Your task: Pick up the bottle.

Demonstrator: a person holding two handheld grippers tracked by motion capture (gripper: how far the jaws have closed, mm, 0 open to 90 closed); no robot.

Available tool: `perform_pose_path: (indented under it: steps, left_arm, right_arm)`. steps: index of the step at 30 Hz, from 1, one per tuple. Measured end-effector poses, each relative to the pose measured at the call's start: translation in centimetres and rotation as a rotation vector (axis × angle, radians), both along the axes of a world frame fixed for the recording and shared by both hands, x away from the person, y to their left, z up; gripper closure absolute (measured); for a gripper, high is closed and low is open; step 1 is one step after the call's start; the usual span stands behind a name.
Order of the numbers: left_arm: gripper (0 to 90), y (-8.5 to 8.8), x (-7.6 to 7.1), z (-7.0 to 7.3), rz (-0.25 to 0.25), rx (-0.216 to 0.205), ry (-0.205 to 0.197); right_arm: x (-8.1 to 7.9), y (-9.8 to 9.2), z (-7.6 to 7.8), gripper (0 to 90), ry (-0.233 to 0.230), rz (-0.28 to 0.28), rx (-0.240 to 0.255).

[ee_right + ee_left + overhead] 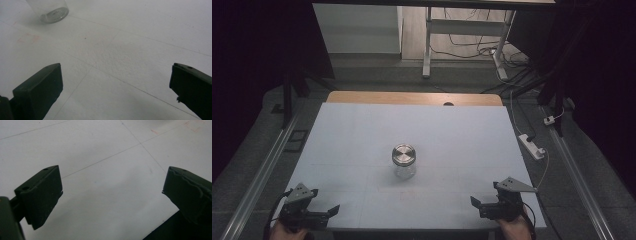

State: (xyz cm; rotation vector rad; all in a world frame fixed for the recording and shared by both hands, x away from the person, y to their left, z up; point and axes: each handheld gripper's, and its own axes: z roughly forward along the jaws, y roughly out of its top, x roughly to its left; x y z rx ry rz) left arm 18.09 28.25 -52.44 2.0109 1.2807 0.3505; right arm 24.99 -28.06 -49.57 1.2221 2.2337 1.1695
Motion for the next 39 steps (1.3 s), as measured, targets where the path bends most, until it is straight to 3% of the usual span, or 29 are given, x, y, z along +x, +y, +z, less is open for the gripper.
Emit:
perform_pose_path:
  steps: [8,18,25,31,33,36,39]
  left_arm:
    - [1.8,-0.27,-0.07,-0.01,0.0,0.024,-0.006]
    - [0.0,-0.45,0.16,-0.06,0.007,0.045,0.017]
    - [0.5,-0.24,0.39,-0.11,0.034,0.036,0.038]
    - [0.0,-0.04,0.49,-0.04,0.001,-0.006,0.045]
    - [0.0,-0.03,0.57,0.06,-0.013,-0.028,0.037]
    - [0.0,-0.24,0.61,0.22,-0.02,-0.011,0.019]
    - [0.0,-0.3,0.74,0.34,-0.04,-0.02,0.005]
  right_arm:
    - [0.06,-0.1,-0.02,0.0,0.007,0.009,0.009]
    - [0.09,0.09,-0.05,0.0,0.013,0.037,0.0]
    - [0.22,0.0,-0.09,0.0,0.026,0.045,0.012]
    - [0.3,0.07,-0.13,0.0,0.036,0.053,0.01]
    - [0.31,0.06,-0.13,0.0,0.037,0.058,0.011]
    - [0.28,0.13,-0.13,0.0,0.033,0.063,0.003]
    - [0.28,0.23,-0.15,0.0,0.036,0.064,-0.004]
